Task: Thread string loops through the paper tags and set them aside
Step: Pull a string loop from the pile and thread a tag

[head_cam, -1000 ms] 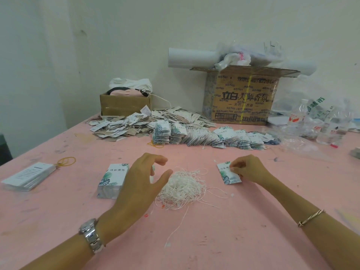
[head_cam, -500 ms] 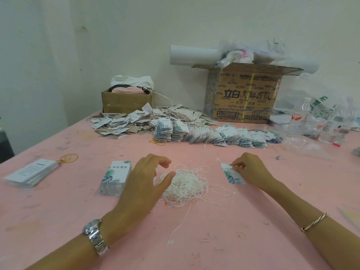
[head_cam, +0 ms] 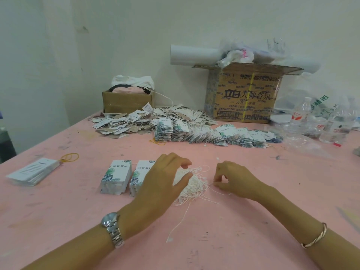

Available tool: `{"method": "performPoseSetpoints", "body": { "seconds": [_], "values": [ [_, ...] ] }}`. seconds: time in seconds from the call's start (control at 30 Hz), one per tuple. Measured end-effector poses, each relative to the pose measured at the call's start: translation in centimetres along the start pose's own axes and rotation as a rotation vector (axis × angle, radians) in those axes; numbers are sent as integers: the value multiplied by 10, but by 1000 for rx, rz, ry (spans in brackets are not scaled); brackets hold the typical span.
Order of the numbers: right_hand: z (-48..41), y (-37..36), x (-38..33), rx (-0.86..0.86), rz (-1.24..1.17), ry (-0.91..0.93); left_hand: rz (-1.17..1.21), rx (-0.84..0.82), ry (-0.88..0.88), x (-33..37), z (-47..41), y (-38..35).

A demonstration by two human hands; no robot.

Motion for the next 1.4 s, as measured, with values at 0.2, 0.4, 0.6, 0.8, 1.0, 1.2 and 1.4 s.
{"method": "performPoseSetpoints", "body": {
  "seconds": [0.2,0.4,0.6,0.8,1.0,1.2,1.4],
  "values": [
    [7,8,-13,110,-232,29,-52,-125,-7,10,-20,-27],
    [9,27,-30,317,-709,107,175,-138,211,4,-23,-47],
    [8,29,-28,346,-752,44,463,-21,291,-3,-21,-42],
    [14,29,-22,342,-901,-18,482,21,318,-9,-20,-39],
    [16,36,-23,483,-1209,-115,426,-66,284,-10,-17,-44],
    [12,31,-29,490,-1495,-171,162,-117,134,0,-13,-43],
    [10,32,-37,418,-1739,-134,-180,-307,24,5,-14,-51]
  ]
}}
Point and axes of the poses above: each hand's wrist, its own z-axis away from the middle knuckle, its own y-axis out of the back of the hand, x = y × z, the point moved 4 cm from there along -z, towards the middle knuckle, and after that the axes turned 1 degree about z, right-handed, at the moved point
